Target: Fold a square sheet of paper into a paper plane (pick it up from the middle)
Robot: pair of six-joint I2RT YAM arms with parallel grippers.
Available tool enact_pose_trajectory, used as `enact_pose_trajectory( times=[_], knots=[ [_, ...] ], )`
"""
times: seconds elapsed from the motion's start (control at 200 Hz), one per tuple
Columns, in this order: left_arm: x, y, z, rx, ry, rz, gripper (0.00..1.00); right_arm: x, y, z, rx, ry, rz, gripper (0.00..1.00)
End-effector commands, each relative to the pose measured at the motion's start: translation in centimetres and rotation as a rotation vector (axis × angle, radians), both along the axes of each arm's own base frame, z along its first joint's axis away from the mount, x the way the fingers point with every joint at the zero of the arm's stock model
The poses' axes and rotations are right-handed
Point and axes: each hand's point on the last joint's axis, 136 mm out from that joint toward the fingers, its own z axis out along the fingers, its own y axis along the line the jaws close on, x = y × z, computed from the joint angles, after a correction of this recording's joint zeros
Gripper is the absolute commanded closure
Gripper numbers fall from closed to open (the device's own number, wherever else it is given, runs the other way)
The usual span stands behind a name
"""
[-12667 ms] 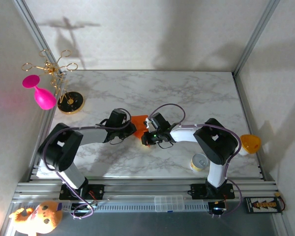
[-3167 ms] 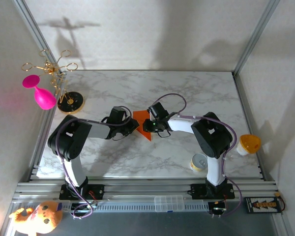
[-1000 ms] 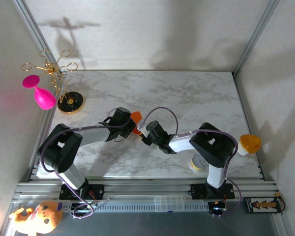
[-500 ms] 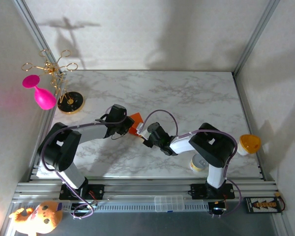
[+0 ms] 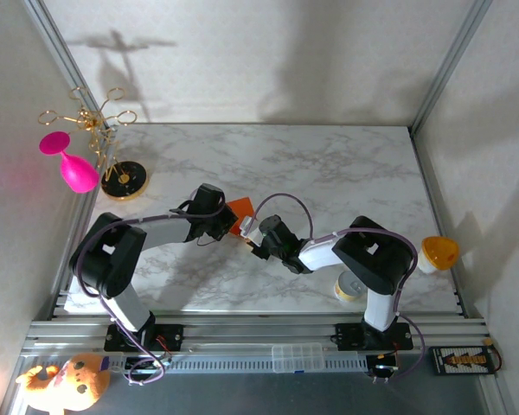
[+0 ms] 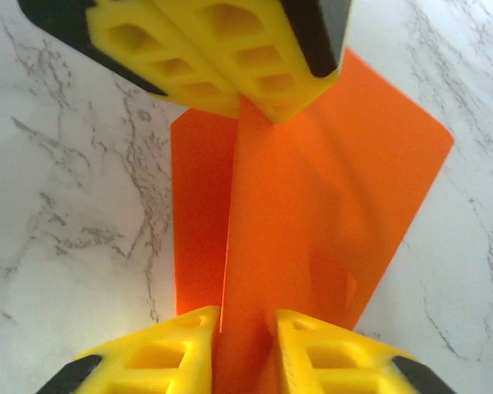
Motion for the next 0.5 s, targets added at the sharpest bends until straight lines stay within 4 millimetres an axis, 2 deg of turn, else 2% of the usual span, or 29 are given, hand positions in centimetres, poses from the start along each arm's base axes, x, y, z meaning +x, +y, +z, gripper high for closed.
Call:
enact_pose_trajectory(
  times=[0.0, 0.235, 0.496],
  knots=[
    [0.52, -0.17, 0.82, -0.012, -0.011, 0.013, 0.96, 0.10, 0.59, 0.93, 0.025, 0.062, -0.054, 0.72],
    [0.42, -0.33, 0.75, -0.022, -0.007, 0.035, 0.98, 0.75, 0.58, 0.95, 0.040, 0.183, -0.190, 0.68],
    [0.59, -0.32, 0.76, -0.016, -0.007, 0.041, 0.98, 0.10, 0.83, 0.85, -0.013, 0.232, -0.230, 0.67]
  ],
)
